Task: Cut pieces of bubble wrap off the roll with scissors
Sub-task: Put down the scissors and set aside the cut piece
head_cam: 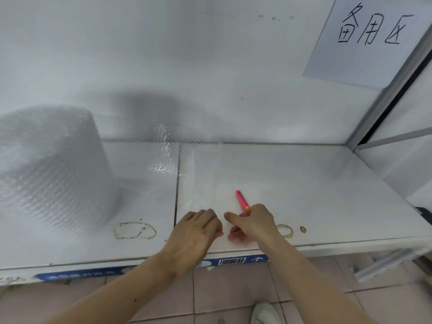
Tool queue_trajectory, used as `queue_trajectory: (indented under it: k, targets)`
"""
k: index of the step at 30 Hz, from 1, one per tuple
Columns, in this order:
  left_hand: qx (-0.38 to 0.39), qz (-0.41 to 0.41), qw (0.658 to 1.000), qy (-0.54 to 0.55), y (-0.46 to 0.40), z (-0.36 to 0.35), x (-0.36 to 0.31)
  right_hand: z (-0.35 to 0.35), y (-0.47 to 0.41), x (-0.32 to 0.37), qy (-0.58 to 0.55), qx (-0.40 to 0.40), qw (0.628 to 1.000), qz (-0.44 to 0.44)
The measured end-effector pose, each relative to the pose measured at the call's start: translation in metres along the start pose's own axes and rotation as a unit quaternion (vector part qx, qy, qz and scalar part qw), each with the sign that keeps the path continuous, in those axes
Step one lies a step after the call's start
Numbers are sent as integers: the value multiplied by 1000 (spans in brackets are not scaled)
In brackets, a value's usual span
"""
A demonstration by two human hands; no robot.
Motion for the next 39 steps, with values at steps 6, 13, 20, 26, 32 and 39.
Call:
queue_trajectory:
  k: [6, 13, 20, 26, 32, 39]
  targets:
    - [-42, -19, 999, 22, 1, 17, -10, -1, 8, 9, -220, 31, 975, -21]
    - [4, 353, 830, 432, -22, 45, 4, 15, 27, 34, -160, 48, 973, 157]
    - [-21, 340, 784, 518, -37, 60, 14, 18, 32, 41, -143, 55, 969, 195]
    - [-25, 358, 779, 514, -37, 59, 14, 19, 30, 40, -129, 47, 964, 229]
    - [-19, 355, 802, 480, -40, 64, 17, 19, 27, 43, -114, 28, 954, 275]
    - [68, 401, 756, 512, -42, 59, 22, 21, 23, 46, -195, 55, 955, 217]
Point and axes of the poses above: each hand's wrist, its own y-axis away from the middle knuckle, its own z-axis out of the back of the hand, x = y × z, the point moved 2 cm from there along -y, towards the middle knuckle
